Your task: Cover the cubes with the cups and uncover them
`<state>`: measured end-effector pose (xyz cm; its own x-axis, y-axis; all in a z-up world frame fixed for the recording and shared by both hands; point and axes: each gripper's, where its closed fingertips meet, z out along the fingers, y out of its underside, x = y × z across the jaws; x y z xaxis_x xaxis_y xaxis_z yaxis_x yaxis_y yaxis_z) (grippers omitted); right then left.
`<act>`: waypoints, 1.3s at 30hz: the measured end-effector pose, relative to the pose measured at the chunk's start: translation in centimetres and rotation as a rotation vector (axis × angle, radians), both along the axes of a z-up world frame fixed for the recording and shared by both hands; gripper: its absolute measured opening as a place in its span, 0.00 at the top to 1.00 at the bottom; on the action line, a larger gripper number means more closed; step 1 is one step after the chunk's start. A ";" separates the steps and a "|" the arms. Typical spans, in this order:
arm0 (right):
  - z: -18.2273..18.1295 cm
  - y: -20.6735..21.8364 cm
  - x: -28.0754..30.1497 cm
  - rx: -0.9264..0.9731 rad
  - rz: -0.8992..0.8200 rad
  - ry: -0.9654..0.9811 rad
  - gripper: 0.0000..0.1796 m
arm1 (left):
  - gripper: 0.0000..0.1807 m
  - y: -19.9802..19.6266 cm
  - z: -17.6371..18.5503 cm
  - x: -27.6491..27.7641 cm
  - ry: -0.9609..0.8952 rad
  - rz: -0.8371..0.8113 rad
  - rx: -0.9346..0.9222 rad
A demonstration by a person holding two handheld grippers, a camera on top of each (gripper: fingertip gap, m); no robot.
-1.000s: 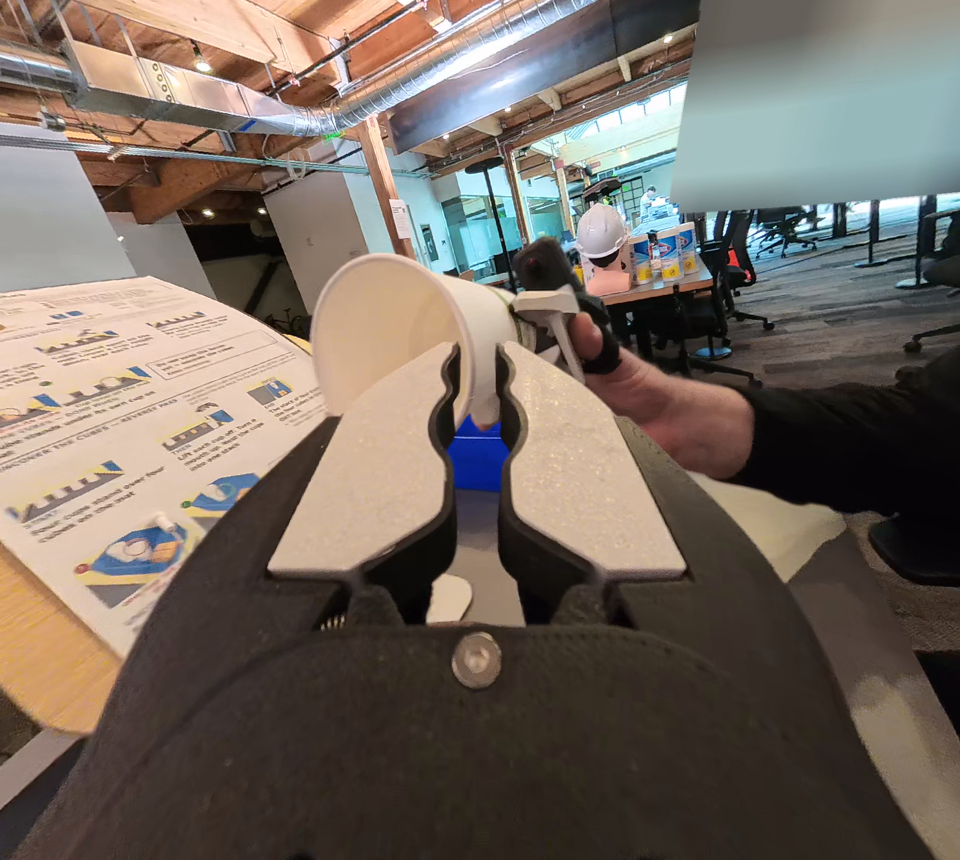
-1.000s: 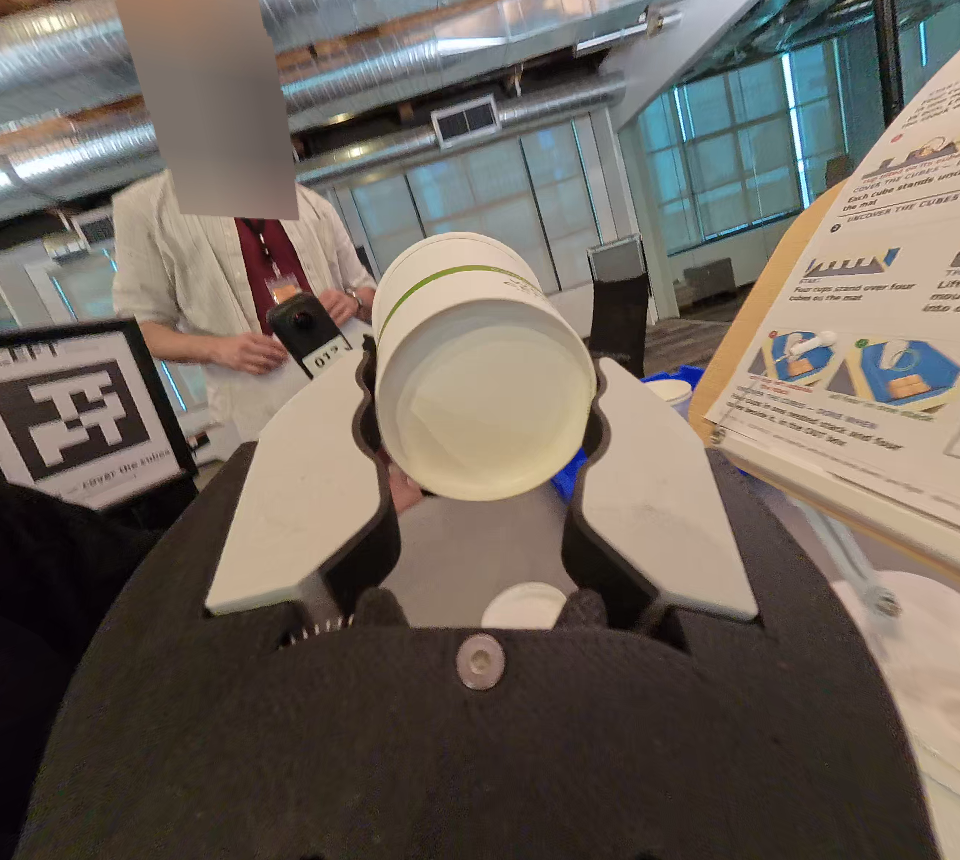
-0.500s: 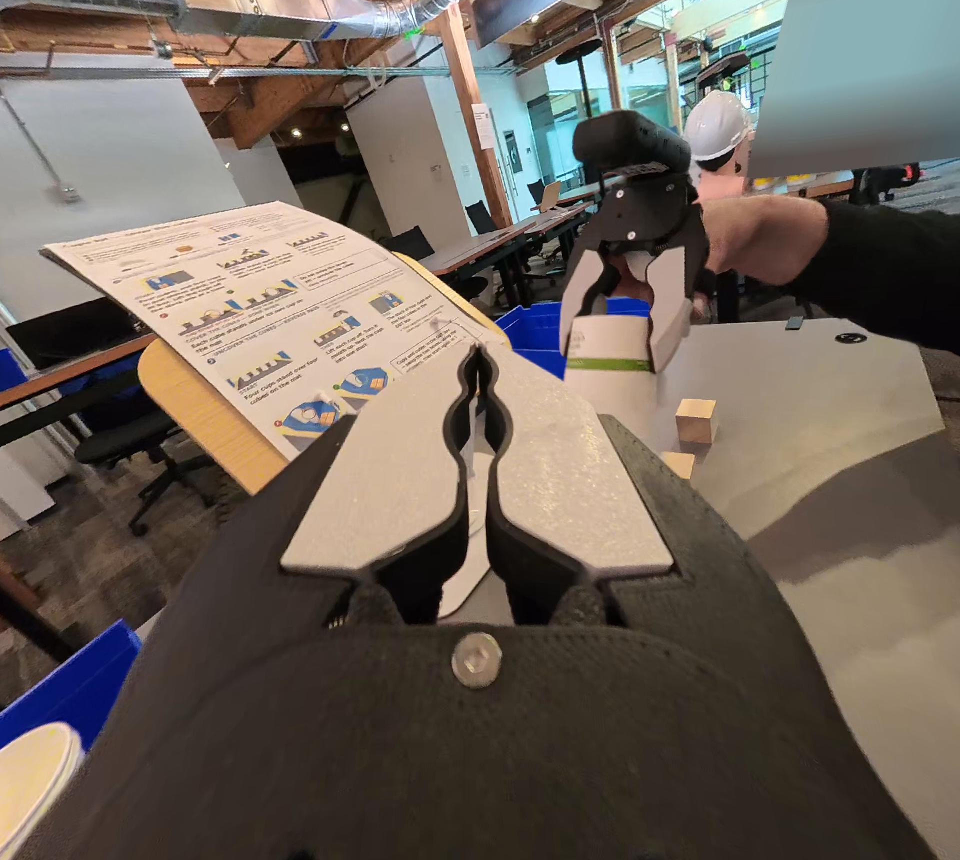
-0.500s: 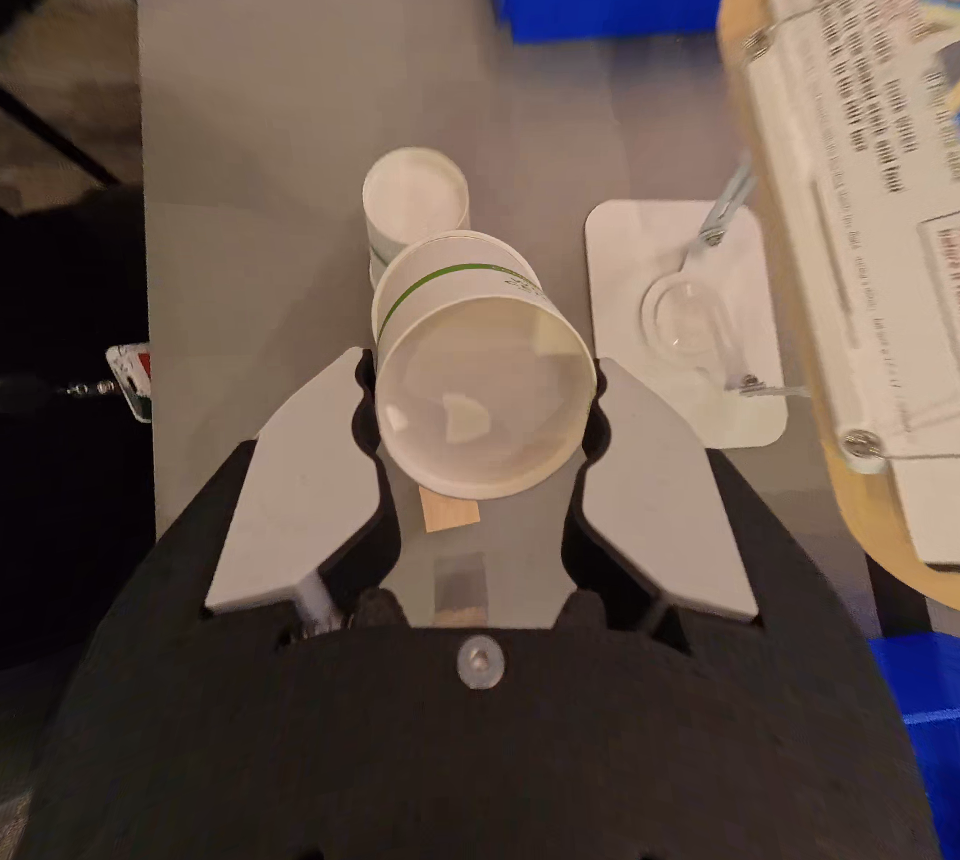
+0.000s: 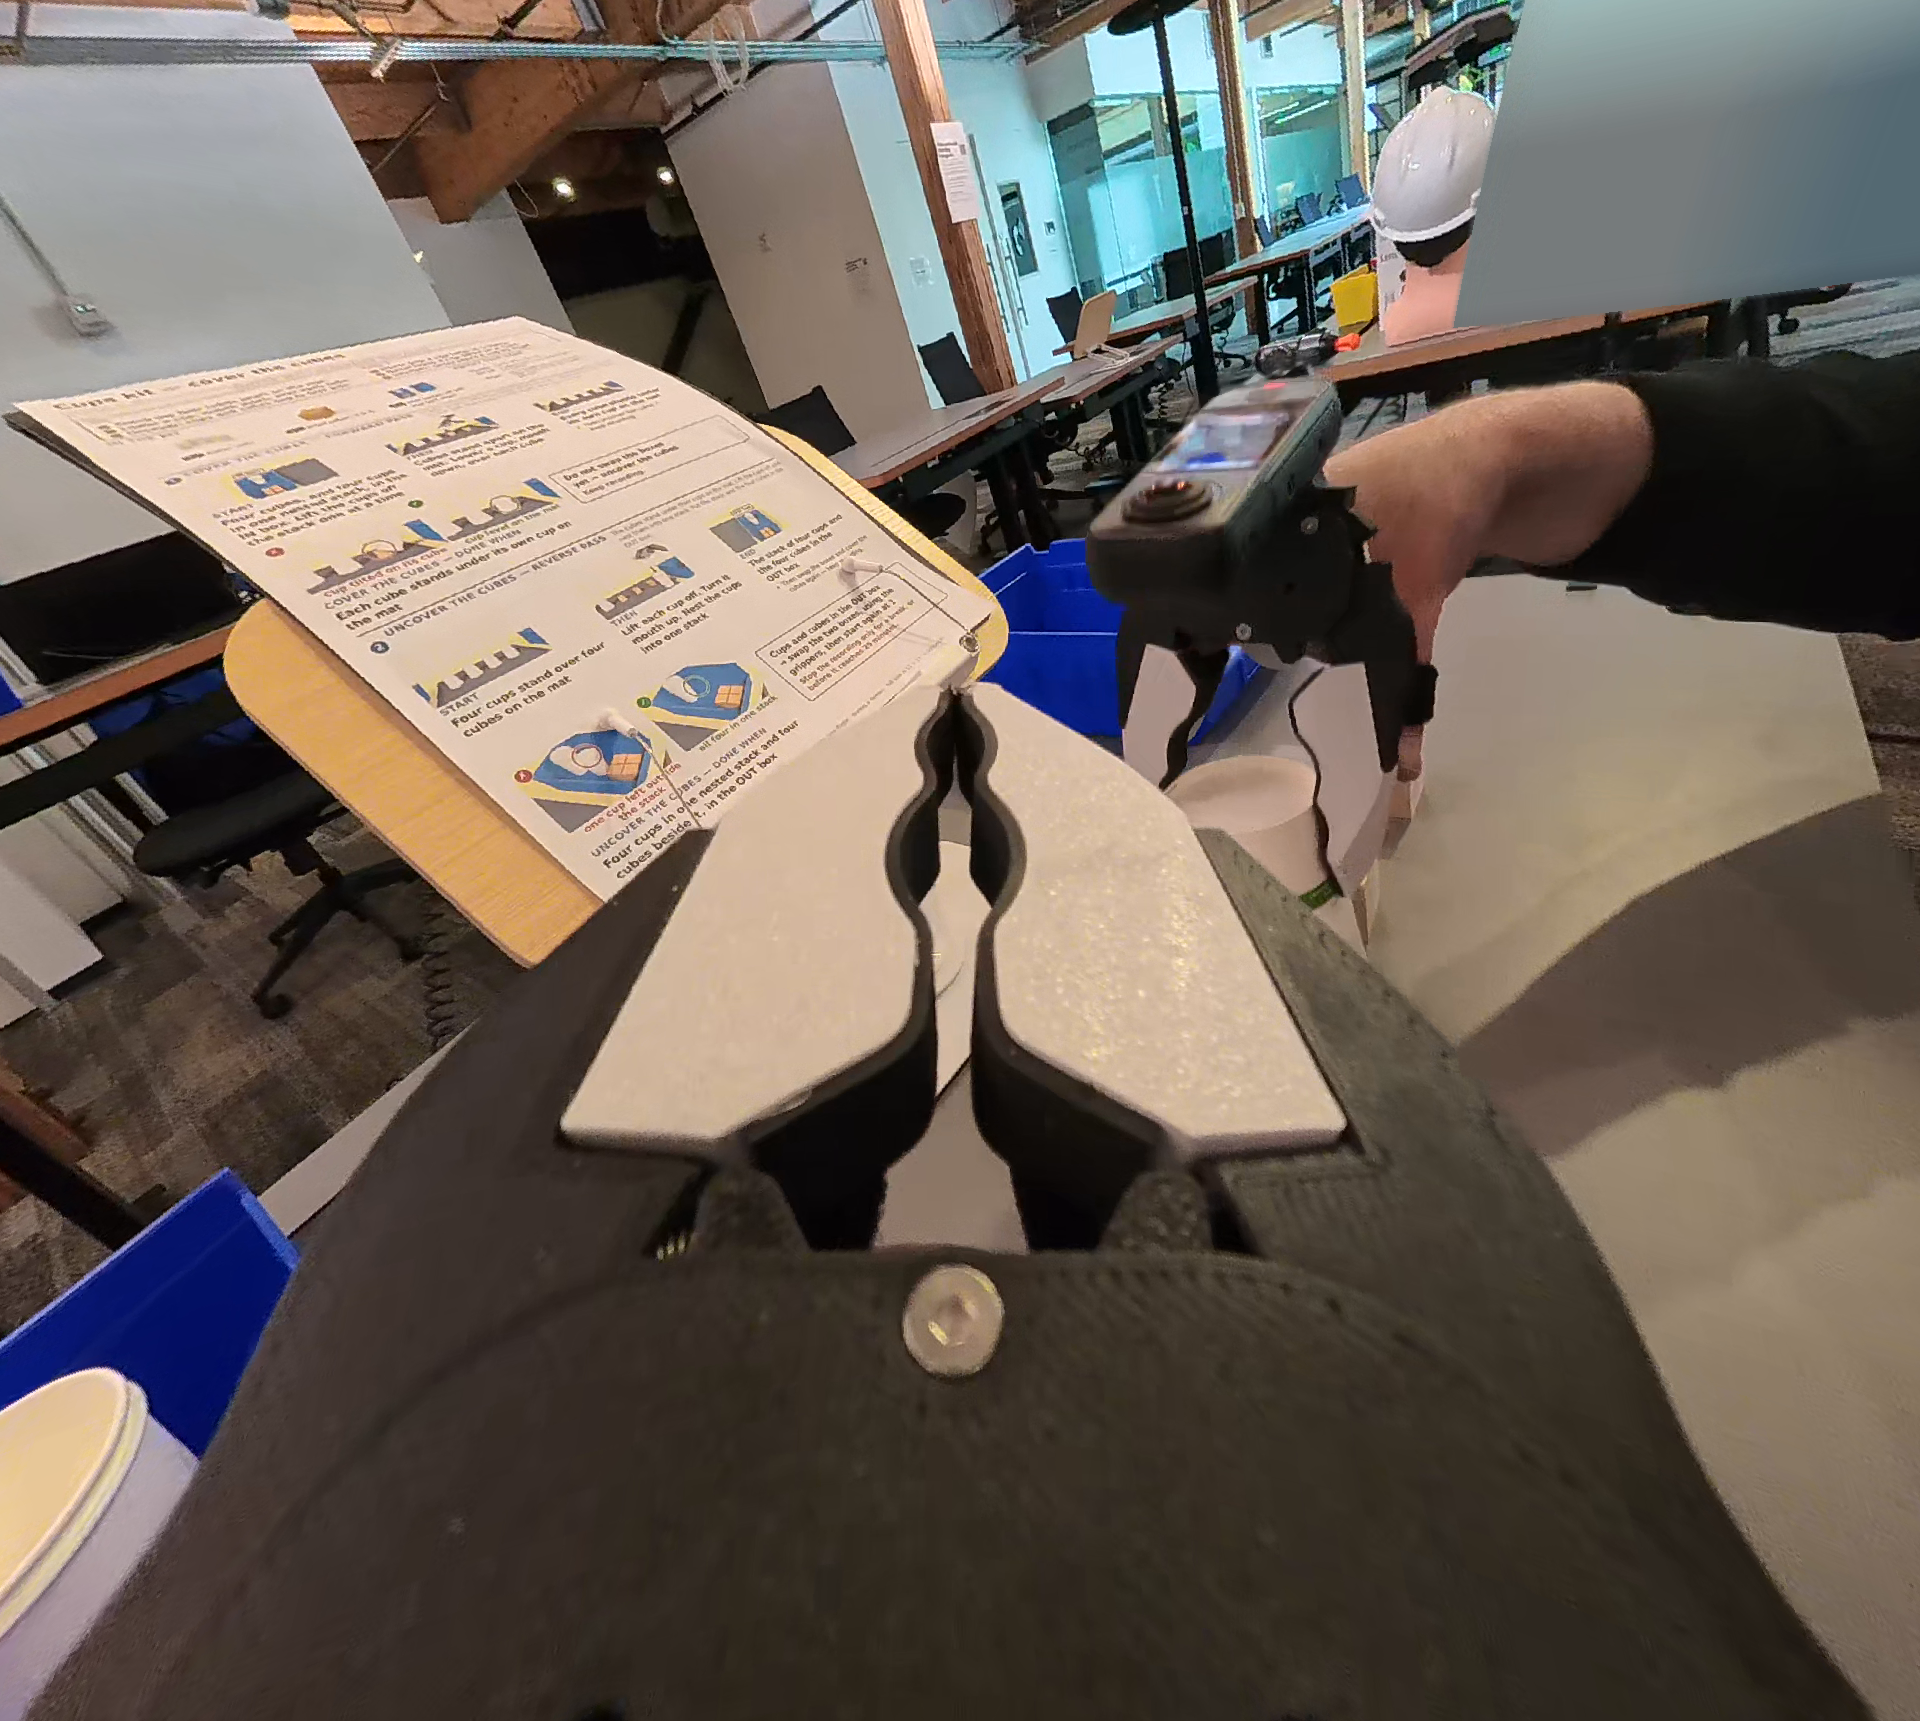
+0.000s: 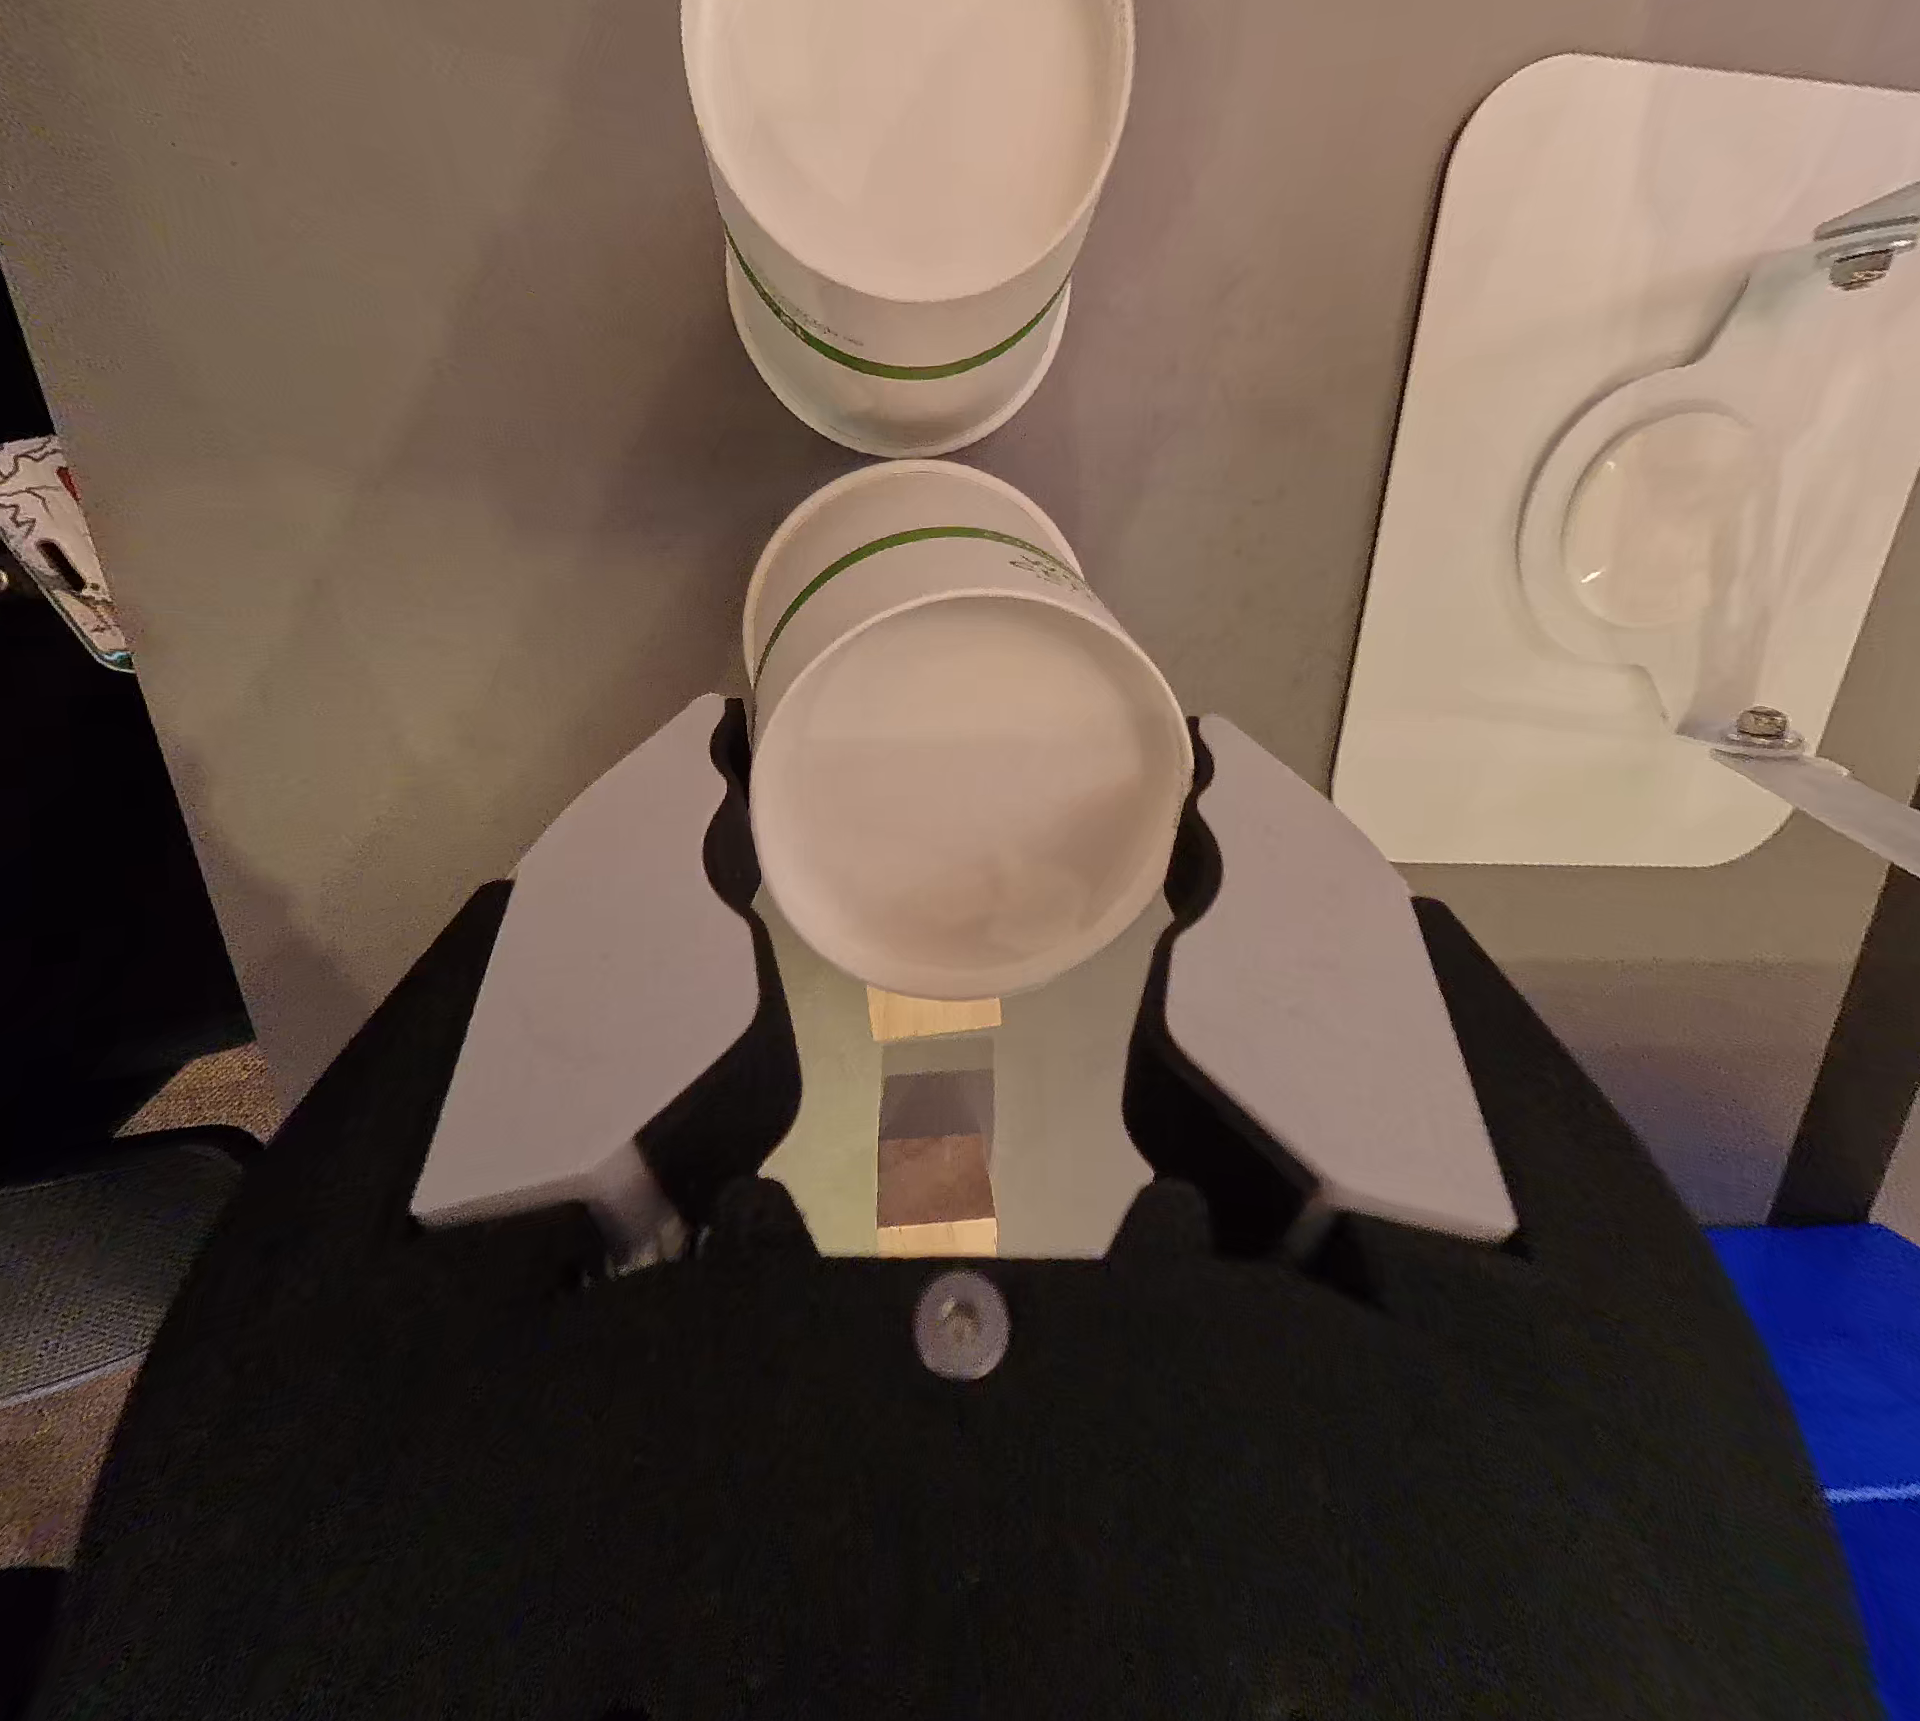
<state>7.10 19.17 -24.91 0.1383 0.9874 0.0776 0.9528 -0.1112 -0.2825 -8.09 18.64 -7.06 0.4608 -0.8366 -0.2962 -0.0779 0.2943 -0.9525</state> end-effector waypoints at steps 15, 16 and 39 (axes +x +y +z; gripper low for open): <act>-2.9 -0.1 -0.3 0.004 0.003 -0.066 0.56 | 1.00 0.2 -0.2 0.0 0.003 0.001 0.000; -3.0 -0.2 -0.2 0.010 0.010 -0.077 0.56 | 1.00 0.2 -0.2 0.0 0.003 -0.001 0.000; 5.5 0.3 3.1 0.326 -0.145 0.292 0.54 | 1.00 2.8 -3.0 -5.6 0.204 0.219 0.021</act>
<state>10.21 19.49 -19.39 0.3356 0.8868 0.3178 0.8092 -0.0987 -0.5792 -13.69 21.40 -10.10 0.5586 -0.7168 -0.4173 -0.3307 0.2690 -0.9046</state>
